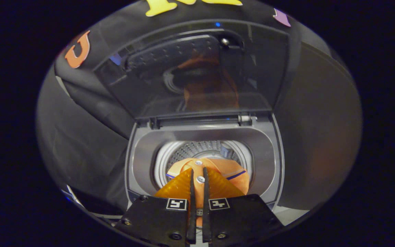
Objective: Put the clothes into the washing machine and then close the washing machine lid.
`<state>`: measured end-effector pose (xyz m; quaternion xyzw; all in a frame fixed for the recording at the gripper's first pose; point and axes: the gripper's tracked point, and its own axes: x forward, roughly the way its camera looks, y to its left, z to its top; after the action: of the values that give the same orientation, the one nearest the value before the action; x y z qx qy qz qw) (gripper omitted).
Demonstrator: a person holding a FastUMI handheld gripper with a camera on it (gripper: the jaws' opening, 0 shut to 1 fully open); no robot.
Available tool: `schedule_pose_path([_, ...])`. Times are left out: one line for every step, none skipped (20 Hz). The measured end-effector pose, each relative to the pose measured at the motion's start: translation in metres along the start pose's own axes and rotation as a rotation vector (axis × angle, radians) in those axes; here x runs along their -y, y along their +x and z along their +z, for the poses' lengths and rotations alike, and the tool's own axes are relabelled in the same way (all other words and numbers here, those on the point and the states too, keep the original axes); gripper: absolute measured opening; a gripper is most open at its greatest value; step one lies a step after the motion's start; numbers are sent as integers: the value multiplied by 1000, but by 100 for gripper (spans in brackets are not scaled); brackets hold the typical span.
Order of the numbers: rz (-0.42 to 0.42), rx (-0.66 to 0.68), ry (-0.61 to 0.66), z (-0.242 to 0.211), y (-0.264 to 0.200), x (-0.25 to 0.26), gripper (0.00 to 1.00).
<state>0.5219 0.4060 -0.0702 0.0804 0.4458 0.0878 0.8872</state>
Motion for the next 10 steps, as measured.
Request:
schedule_pose_path([-10,-8,4,-1,3,1,10])
schedule_pose_path([-16,-17,8,-5,6,2,10])
schedule_pose_path([-21,-22,14,-6,5,3,10])
schedule_pose_path([-30,-22,17,-4,4,5,10])
schedule_pose_path([-35,-21,18,-4,5,5,10])
schedule_pose_path([-40,-24,20,-5,4,6,10])
schedule_pose_path([-46,-31,25,-5,3,7,11])
schedule_pose_path([-49,-30,27,-5,2,7,11])
schedule_pose_path([-52,-29,30,-6,5,7,11])
schedule_pose_path([-58,-31,32,-4,7,9,12])
